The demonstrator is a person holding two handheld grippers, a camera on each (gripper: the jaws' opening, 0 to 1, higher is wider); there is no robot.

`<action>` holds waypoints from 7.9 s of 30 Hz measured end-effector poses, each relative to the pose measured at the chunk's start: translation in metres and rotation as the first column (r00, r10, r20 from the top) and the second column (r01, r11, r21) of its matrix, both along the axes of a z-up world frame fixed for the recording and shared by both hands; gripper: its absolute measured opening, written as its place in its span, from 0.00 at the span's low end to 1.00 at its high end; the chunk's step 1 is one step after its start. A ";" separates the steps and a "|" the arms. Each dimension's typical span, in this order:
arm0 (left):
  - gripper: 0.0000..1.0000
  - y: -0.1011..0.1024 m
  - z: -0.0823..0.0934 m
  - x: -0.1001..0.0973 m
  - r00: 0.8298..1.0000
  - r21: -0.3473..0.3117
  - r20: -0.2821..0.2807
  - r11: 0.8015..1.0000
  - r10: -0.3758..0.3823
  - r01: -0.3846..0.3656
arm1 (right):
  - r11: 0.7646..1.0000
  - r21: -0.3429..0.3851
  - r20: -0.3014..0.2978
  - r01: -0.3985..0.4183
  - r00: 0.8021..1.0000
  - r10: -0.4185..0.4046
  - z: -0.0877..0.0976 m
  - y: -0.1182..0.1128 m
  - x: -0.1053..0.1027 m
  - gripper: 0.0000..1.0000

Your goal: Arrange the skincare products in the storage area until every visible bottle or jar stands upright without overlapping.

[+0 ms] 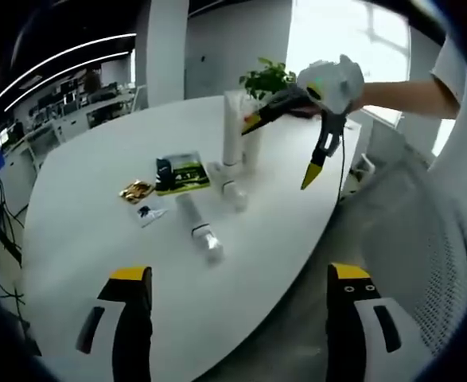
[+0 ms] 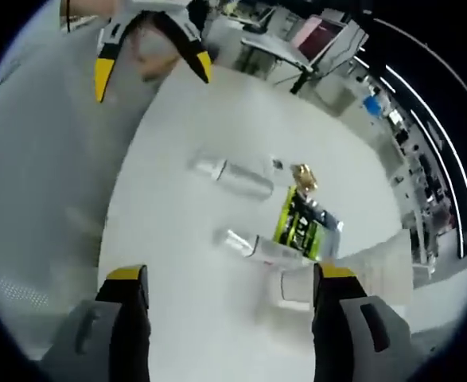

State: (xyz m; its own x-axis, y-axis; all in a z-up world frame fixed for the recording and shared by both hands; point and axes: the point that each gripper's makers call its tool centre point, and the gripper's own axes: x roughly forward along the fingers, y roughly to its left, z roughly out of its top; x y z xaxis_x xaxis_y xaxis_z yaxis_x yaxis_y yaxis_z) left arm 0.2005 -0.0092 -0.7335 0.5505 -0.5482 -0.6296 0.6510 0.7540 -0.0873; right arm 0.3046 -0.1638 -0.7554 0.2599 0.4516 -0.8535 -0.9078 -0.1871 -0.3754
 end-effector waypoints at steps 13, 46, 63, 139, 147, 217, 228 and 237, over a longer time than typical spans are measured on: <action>0.86 0.001 0.003 0.002 1.000 -0.034 0.004 0.999 0.022 -0.022 | 0.985 -0.116 0.045 -0.124 0.990 0.130 -0.027 0.030 0.029 0.70; 0.84 -0.005 0.003 -0.002 0.999 -0.087 -0.034 0.996 -0.004 0.001 | 0.957 -0.210 -0.081 -0.201 0.979 0.188 -0.072 0.064 0.043 0.30; 0.83 -0.004 0.002 -0.001 0.999 -0.085 -0.036 0.996 0.002 -0.005 | 0.936 -0.264 -0.096 -0.233 0.972 0.214 -0.077 0.068 0.045 0.23; 0.80 -0.027 0.035 -0.006 0.995 -0.210 0.059 0.973 -0.085 0.095 | 0.768 0.536 -0.448 0.351 0.889 -0.093 0.086 0.109 -0.029 0.18; 0.79 -0.034 0.049 -0.005 0.991 -0.263 0.077 0.957 -0.108 0.125 | 0.626 0.629 -0.559 0.461 0.828 -0.049 0.118 0.110 -0.048 0.18; 0.19 -0.119 0.103 -0.011 0.846 -0.292 0.292 0.800 -0.447 0.524 | 0.393 0.771 -0.549 0.501 0.836 0.013 0.171 0.062 -0.107 0.23; 0.19 -0.152 0.092 0.000 0.836 -0.240 0.280 0.809 -0.472 0.537 | 0.461 0.752 -0.511 0.471 0.859 -0.044 0.155 0.028 -0.097 0.19; 0.19 -0.180 0.081 0.015 0.835 -0.183 0.266 0.825 -0.481 0.534 | 0.510 0.733 -0.474 0.450 0.876 -0.091 0.146 0.003 -0.087 0.19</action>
State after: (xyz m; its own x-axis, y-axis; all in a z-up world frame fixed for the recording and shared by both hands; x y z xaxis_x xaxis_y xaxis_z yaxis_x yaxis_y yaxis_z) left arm 0.2157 -0.1888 -0.6526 0.2497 -0.9033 -0.3490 0.9578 0.2833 -0.0479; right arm 0.2180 -0.1606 -0.6091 0.2819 0.9366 -0.2081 -0.9448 0.3087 0.1098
